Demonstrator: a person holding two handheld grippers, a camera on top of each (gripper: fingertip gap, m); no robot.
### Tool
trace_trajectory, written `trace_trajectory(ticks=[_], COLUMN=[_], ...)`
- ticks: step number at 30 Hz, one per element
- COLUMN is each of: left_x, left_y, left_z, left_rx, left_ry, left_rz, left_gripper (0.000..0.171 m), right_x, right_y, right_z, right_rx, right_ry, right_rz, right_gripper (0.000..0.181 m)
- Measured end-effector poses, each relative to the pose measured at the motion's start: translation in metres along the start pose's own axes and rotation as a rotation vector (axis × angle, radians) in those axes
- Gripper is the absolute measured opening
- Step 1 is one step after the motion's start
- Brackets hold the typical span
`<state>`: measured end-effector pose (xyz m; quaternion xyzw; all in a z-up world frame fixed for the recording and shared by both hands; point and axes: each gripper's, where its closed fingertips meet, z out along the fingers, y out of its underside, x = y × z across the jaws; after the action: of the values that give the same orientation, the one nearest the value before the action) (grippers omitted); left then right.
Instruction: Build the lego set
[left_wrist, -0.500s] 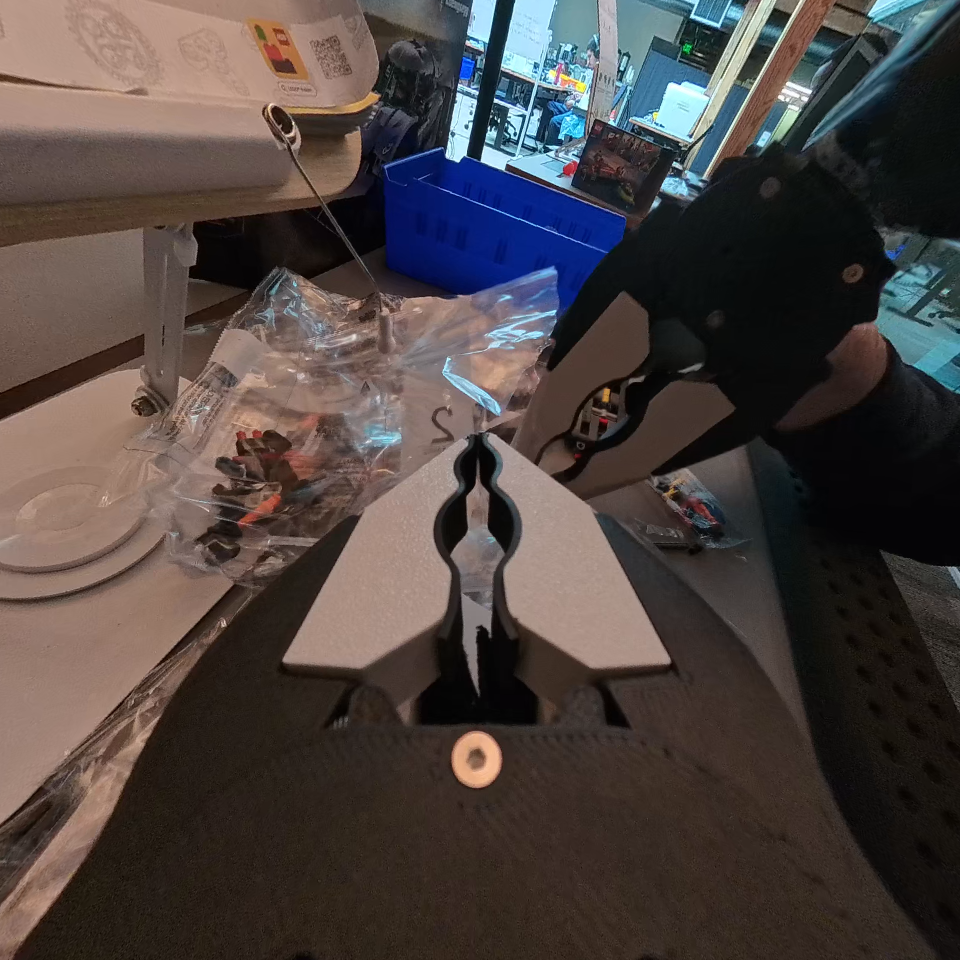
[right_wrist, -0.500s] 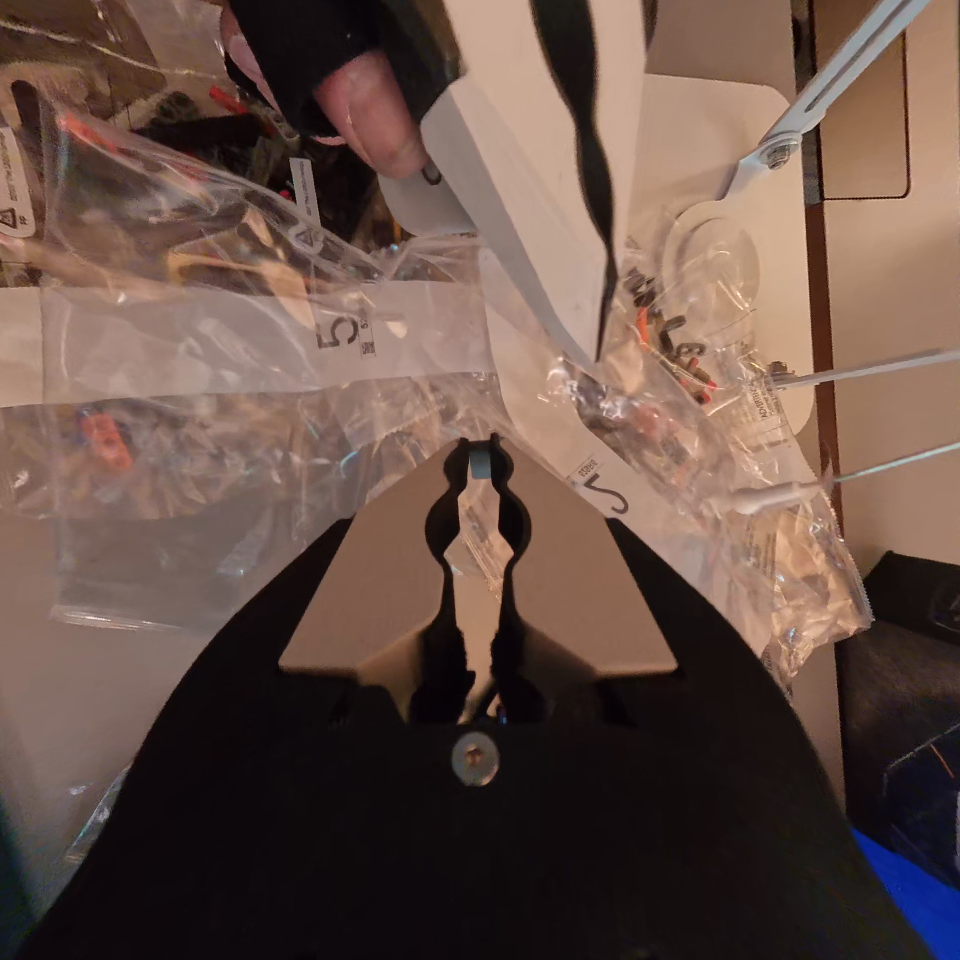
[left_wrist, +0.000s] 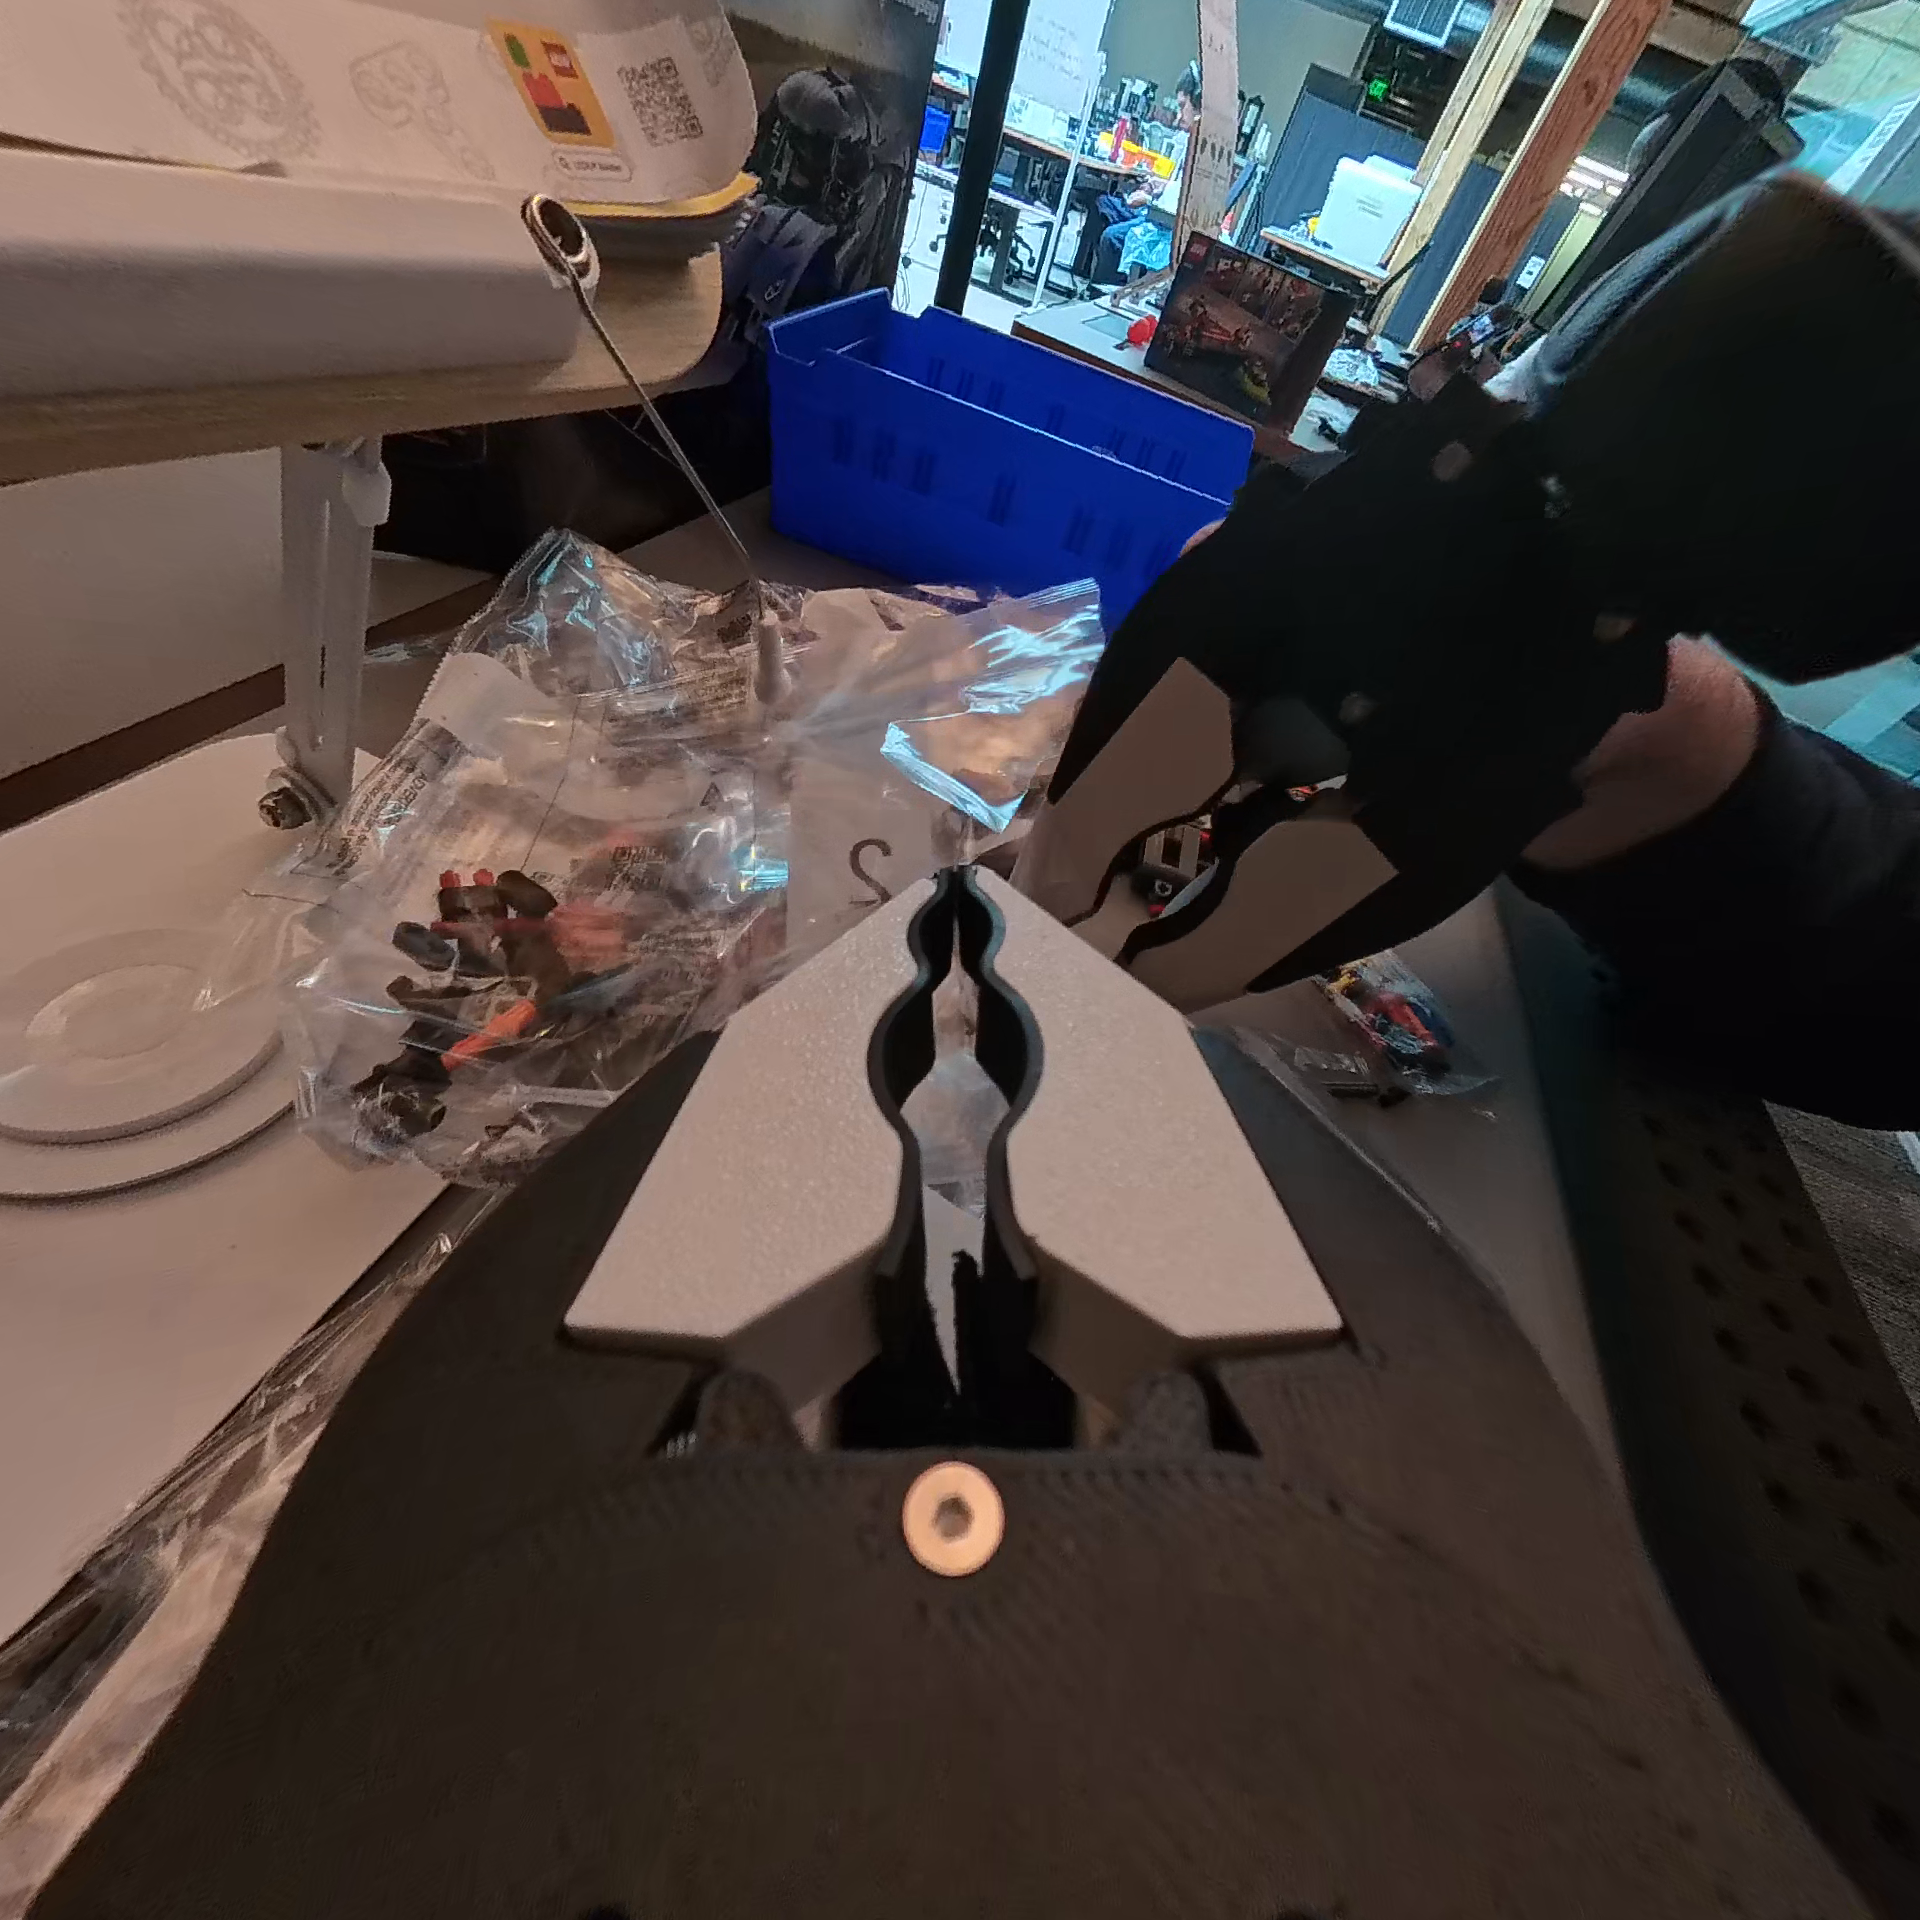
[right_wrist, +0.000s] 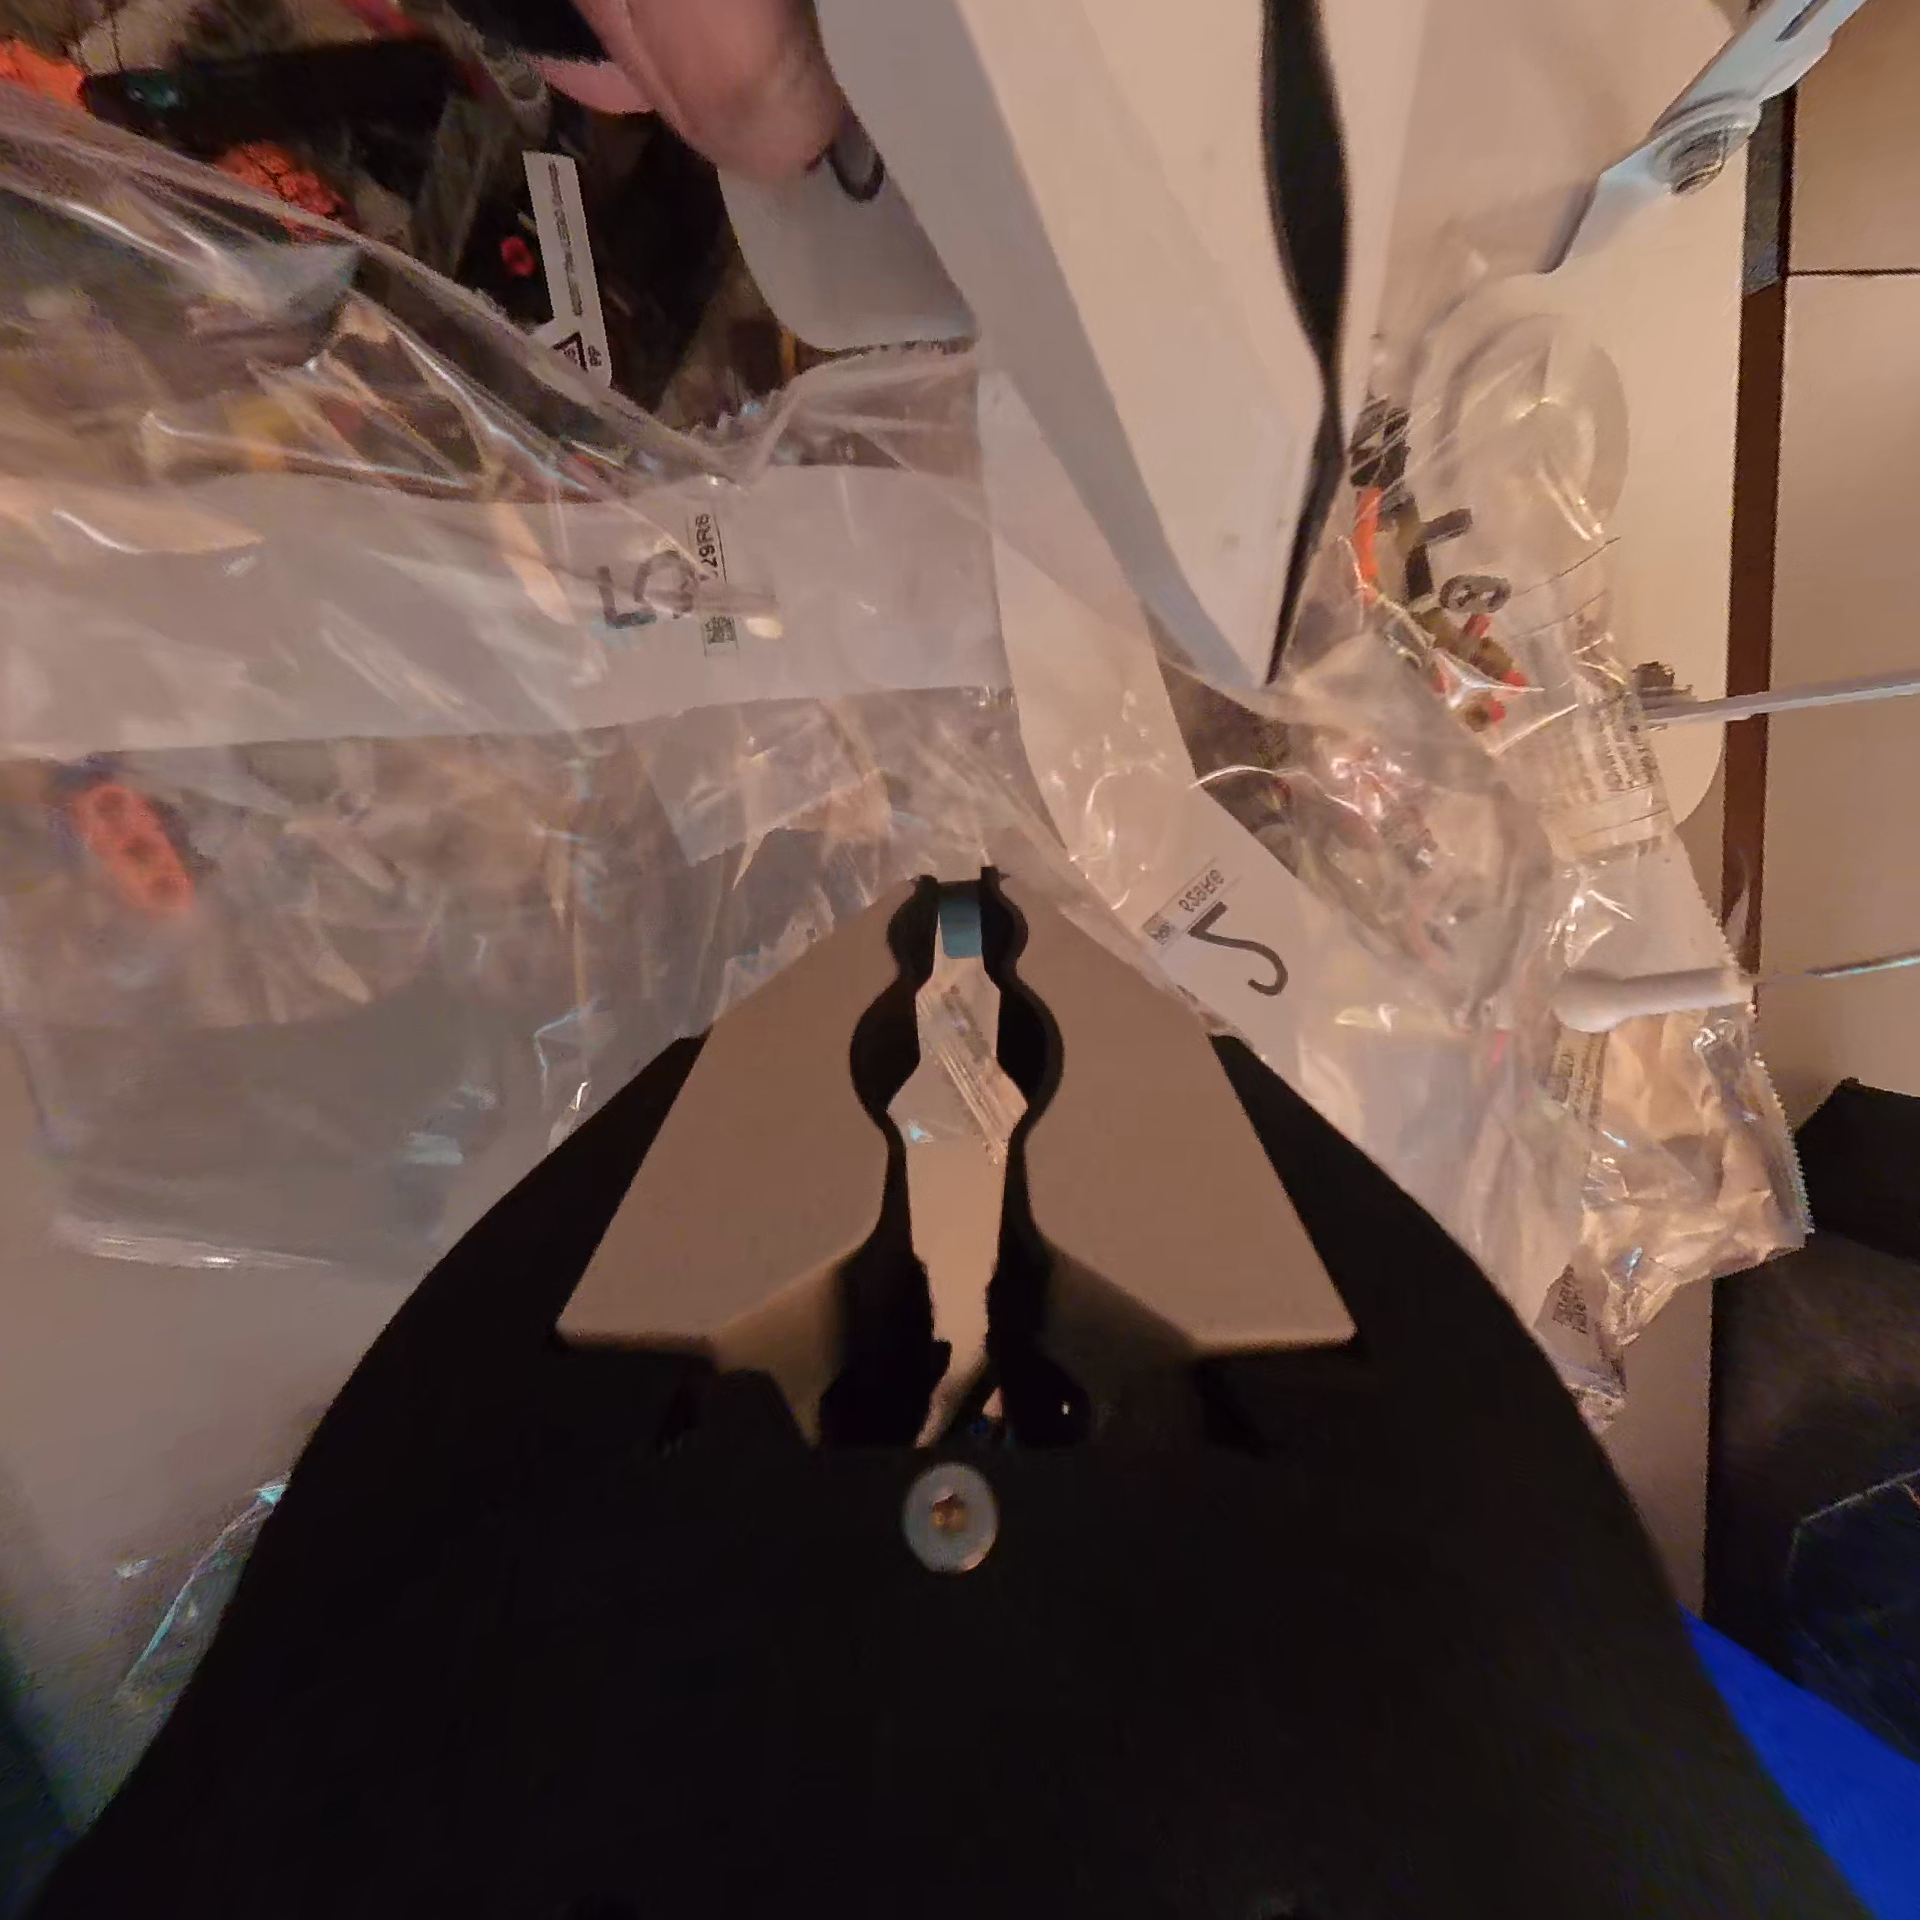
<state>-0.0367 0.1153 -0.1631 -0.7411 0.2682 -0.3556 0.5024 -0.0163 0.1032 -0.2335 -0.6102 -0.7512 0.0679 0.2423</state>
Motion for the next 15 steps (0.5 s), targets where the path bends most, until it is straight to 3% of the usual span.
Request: trace_trajectory(ticks=[7,15], left_x=[0.000,0.000], left_y=[0.000,0.002], left_z=[0.000,0.001], left_rx=[0.000,-0.012], left_ry=[0.001,-0.004], left_rz=[0.001,0.008], left_gripper=[0.000,0.000], right_x=[0.000,-0.005], right_y=[-0.004,0.007], right_z=[-0.003,0.006], right_rx=[0.028,-0.043], right_ry=[-0.015,-0.025], right_rz=[0.019,0.000], right_gripper=[0.005,0.009])
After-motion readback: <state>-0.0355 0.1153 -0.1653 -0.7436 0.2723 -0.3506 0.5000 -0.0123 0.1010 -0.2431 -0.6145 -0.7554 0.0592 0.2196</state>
